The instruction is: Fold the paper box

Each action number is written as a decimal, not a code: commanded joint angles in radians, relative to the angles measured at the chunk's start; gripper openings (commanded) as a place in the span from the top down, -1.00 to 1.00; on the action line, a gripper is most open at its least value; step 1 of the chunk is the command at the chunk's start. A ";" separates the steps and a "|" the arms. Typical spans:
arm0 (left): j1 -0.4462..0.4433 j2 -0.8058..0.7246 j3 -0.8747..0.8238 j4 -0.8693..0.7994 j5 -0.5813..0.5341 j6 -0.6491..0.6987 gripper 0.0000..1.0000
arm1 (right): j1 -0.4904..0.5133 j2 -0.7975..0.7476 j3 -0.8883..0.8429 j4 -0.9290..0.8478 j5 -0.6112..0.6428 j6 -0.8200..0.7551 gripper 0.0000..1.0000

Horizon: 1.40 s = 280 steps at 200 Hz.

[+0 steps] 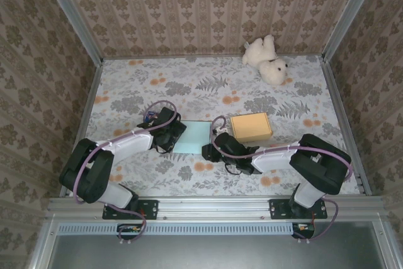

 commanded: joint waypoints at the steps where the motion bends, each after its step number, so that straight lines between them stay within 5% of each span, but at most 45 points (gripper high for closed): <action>1: 0.005 0.032 -0.055 -0.168 0.006 -0.005 -0.54 | 0.024 0.023 -0.013 0.038 0.041 -0.046 0.19; 121: 0.007 0.050 -0.053 -0.161 0.015 0.001 -0.53 | 0.031 0.177 -0.088 0.364 0.138 -0.271 0.33; 174: 0.008 0.069 -0.047 -0.151 0.028 0.008 -0.52 | 0.062 0.215 -0.067 0.365 0.351 -0.412 0.31; 280: 0.010 0.089 -0.033 -0.149 0.046 0.024 -0.52 | 0.059 0.386 0.015 0.425 0.416 -0.566 0.24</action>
